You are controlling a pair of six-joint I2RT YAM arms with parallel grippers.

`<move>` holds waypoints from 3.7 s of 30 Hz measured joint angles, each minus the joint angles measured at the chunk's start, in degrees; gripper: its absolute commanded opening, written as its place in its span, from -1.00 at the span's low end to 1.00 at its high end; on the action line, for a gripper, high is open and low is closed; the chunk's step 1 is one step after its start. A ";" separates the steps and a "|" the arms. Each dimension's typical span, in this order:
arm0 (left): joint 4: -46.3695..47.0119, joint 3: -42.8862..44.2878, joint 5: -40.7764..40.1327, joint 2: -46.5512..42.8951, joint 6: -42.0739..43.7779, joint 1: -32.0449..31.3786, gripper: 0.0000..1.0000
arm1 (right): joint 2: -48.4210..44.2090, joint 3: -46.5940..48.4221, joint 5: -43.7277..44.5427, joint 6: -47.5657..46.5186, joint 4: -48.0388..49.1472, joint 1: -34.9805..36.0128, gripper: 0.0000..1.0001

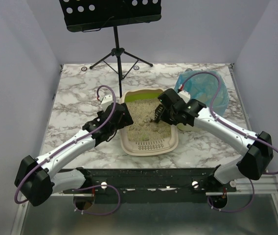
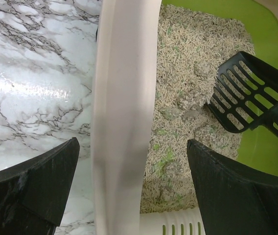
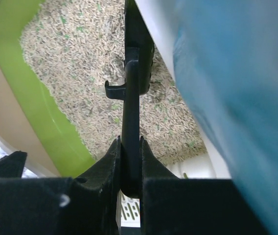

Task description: Clean the litter box

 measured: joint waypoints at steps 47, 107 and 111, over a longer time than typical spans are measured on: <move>5.40 -0.35 5.55 3.48 3.43 4.28 0.98 | -13.03 -3.61 -9.11 -9.90 -10.60 1.53 -0.99; 8.00 -6.99 7.30 1.29 0.22 4.28 0.84 | 9.51 -11.19 0.07 30.12 30.01 1.88 -0.99; 8.09 -6.99 7.30 1.88 0.20 4.28 0.82 | 9.97 -12.48 0.55 27.71 33.79 1.51 -0.99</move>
